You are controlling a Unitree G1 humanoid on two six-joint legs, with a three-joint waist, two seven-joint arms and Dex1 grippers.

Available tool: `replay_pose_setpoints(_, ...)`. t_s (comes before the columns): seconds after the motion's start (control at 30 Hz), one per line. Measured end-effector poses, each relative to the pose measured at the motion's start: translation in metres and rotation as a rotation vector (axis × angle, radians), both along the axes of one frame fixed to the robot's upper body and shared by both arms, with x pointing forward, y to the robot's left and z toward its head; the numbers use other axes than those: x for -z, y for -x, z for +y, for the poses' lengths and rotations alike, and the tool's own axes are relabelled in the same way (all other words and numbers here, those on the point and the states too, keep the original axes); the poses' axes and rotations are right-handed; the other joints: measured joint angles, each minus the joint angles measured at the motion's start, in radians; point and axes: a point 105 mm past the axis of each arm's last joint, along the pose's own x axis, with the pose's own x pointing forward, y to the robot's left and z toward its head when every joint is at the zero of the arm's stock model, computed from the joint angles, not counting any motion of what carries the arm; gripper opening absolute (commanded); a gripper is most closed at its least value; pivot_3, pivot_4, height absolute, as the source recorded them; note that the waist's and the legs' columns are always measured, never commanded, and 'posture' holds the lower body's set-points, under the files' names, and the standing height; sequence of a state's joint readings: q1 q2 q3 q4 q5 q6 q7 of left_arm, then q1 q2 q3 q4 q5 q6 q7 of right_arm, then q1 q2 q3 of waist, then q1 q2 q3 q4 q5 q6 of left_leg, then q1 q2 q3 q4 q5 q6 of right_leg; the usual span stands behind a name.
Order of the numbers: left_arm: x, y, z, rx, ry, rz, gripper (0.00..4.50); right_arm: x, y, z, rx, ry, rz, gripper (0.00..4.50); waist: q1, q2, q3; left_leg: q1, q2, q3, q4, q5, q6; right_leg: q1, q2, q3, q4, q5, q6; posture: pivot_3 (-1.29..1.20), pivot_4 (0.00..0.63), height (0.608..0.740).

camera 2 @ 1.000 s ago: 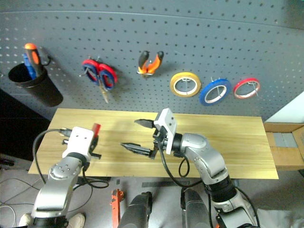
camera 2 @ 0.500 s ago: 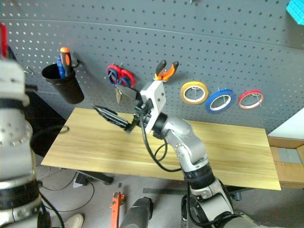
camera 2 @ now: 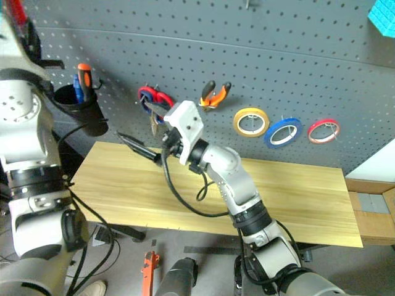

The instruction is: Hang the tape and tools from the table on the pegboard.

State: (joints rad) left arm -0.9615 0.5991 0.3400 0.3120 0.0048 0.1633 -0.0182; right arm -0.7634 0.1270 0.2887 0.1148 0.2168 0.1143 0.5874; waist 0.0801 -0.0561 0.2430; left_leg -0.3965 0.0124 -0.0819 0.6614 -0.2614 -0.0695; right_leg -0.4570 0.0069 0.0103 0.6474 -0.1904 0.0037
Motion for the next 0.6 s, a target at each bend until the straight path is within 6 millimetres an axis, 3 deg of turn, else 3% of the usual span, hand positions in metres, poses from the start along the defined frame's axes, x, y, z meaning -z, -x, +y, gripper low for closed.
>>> replay_pose_setpoints(0.2,0.002,-0.007,-0.006,0.045,0.027,-0.003,0.81,0.001,0.000,0.001,0.004,0.005,0.000,4.50,-0.002,0.000,0.000,0.001,0.000,0.000,0.000,0.000,0.000,0.000,0.000,0.000,0.001,0.000,0.000,0.25,0.157,0.740)
replay_pose_setpoints(0.4,0.040,-0.013,0.006,0.013,0.119,0.075,0.81,0.001,0.000,0.001,0.006,0.007,-0.001,4.50,-0.001,0.000,0.000,0.001,0.001,0.000,0.001,-0.001,0.002,0.000,0.000,0.001,0.002,0.001,-0.001,0.26,0.171,0.740)
replay_pose_setpoints(0.6,0.047,-0.010,0.018,-0.023,0.189,0.095,0.81,0.003,-0.001,0.001,0.008,0.011,0.010,4.50,-0.001,0.000,0.000,0.002,0.000,0.000,0.001,-0.001,0.002,0.000,0.000,0.001,0.002,0.001,-0.001,0.26,0.174,0.740)
